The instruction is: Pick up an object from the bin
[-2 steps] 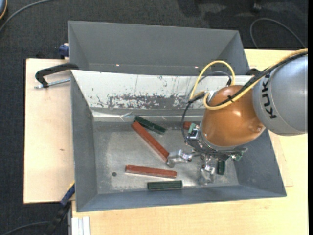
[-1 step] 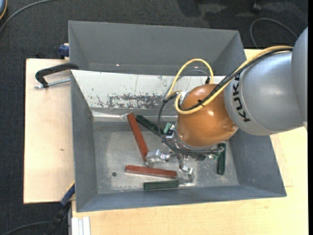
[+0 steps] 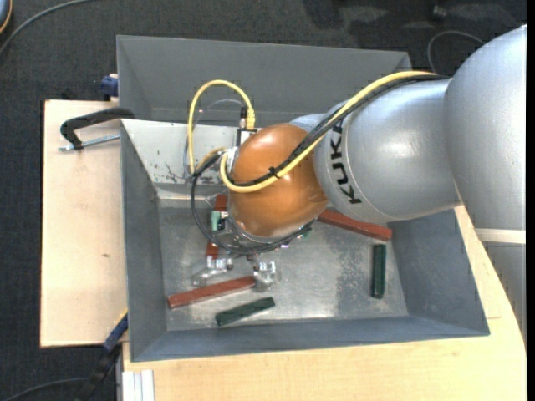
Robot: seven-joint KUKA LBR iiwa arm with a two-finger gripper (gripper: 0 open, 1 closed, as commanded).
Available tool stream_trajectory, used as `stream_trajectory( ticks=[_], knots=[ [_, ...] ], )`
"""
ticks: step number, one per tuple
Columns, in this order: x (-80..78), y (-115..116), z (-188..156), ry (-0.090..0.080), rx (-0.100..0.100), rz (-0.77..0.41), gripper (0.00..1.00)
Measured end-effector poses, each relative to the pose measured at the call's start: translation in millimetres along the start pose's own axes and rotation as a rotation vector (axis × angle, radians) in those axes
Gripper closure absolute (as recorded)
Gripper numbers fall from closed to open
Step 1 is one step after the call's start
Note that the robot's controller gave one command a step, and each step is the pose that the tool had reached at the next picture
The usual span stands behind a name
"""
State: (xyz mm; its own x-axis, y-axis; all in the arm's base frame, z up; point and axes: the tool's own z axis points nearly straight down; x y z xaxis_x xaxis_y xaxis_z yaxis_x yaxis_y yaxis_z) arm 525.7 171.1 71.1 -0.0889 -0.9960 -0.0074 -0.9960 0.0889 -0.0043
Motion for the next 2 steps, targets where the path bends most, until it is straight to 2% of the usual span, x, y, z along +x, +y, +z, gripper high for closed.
stream_trajectory(
  ticks=[1,2],
  knots=[
    [22.8,30.3,-1.9,0.001,0.003,-0.458,0.00],
    [72.9,12.4,-105.3,0.003,-0.001,-0.819,0.00]
  ],
)
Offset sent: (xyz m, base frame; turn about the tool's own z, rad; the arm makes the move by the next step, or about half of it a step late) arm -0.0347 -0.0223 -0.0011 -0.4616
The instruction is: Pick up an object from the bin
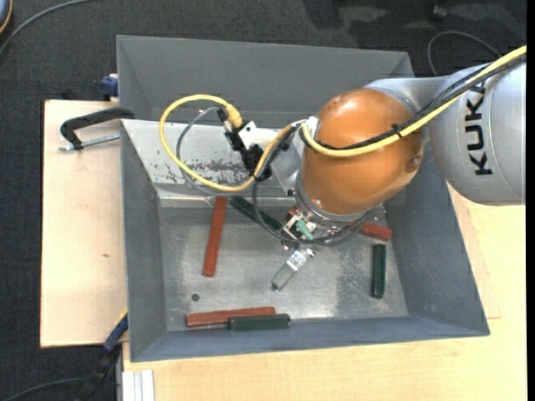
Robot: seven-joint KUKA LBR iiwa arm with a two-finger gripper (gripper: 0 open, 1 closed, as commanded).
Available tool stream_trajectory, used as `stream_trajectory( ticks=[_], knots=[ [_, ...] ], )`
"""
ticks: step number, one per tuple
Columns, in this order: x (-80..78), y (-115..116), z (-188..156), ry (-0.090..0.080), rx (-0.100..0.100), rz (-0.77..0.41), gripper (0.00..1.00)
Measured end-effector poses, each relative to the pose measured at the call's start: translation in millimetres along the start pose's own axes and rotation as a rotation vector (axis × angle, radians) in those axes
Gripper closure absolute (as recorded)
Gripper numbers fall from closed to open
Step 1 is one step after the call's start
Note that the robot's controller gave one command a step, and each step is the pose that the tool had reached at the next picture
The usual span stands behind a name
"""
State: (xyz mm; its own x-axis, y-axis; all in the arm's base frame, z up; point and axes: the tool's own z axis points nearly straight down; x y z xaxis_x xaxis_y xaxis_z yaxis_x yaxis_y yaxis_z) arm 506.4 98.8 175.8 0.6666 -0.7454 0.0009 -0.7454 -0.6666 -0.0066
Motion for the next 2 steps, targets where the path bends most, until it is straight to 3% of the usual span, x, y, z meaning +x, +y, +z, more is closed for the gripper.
stream_trajectory(
  ticks=[1,2],
  knots=[
    [79.9,10.0,56.1,-0.002,-0.006,-0.119,0.00],
    [197.8,79.5,-28.5,0.003,-0.003,-0.347,0.00]
  ],
)
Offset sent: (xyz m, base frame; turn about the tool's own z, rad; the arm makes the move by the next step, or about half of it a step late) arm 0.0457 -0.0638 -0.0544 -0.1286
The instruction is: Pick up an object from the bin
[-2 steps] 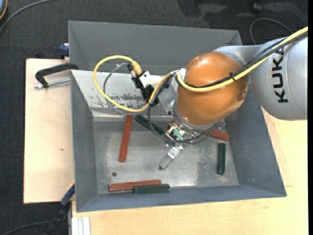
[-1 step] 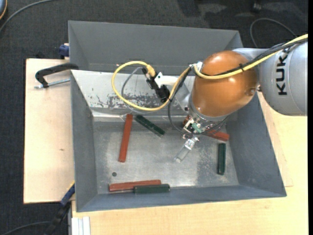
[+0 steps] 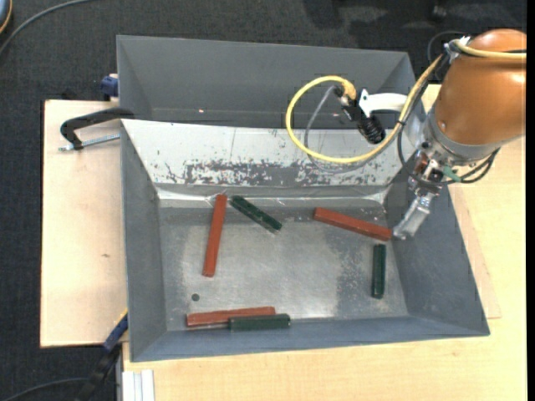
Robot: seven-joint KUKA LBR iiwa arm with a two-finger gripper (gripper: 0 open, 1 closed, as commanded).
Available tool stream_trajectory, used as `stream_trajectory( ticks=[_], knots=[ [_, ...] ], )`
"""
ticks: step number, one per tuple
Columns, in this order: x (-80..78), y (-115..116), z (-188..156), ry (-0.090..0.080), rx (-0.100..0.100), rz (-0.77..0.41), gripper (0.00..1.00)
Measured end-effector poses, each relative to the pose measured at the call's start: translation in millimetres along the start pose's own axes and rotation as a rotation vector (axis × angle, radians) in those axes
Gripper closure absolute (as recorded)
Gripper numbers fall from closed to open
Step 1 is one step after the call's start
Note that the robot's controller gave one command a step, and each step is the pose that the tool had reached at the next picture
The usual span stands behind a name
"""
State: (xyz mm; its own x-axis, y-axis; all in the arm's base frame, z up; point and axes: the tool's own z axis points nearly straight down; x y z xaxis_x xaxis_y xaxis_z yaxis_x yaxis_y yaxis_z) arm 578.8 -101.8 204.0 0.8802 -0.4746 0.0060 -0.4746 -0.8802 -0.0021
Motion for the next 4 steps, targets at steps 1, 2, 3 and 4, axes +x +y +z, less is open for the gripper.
stream_trajectory(
  ticks=[1,2,3,4],
  knots=[
    [-66.1,-2.5,81.1,-0.017,-0.004,-0.165,0.00],
    [-50.7,9.0,134.0,-0.009,-0.003,0.059,0.00],
    [-31.6,61.0,67.9,-0.004,0.000,-0.491,0.00],
    [-50.5,40.5,135.6,-0.014,-0.001,-0.350,0.00]
  ],
)
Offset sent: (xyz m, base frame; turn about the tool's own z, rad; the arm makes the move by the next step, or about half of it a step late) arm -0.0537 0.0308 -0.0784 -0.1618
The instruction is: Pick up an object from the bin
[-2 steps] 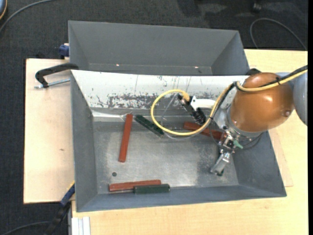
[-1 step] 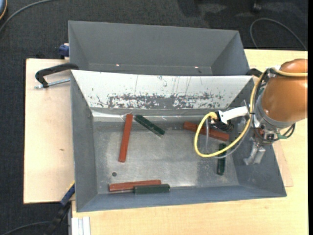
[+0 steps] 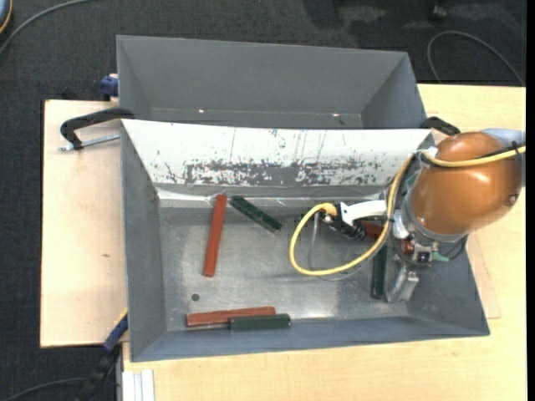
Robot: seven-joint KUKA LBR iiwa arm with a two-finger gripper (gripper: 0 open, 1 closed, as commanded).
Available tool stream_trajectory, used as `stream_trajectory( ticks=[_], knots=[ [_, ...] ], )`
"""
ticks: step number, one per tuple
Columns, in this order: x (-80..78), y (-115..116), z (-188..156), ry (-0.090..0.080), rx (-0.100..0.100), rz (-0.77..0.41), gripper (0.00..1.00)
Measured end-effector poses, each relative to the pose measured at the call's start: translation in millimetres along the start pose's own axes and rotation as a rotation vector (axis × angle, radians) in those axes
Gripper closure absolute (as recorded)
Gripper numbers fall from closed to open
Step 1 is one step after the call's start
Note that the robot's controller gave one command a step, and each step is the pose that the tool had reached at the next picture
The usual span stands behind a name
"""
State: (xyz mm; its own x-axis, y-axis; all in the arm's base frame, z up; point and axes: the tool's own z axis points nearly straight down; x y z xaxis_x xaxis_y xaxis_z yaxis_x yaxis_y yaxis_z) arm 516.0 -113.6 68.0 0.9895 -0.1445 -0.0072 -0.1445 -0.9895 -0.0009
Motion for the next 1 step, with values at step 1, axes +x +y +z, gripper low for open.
stream_trajectory(
  ticks=[1],
  knots=[
    [1.2,1.6,-2.3,0.004,-0.001,0.003,1.00]
  ],
)
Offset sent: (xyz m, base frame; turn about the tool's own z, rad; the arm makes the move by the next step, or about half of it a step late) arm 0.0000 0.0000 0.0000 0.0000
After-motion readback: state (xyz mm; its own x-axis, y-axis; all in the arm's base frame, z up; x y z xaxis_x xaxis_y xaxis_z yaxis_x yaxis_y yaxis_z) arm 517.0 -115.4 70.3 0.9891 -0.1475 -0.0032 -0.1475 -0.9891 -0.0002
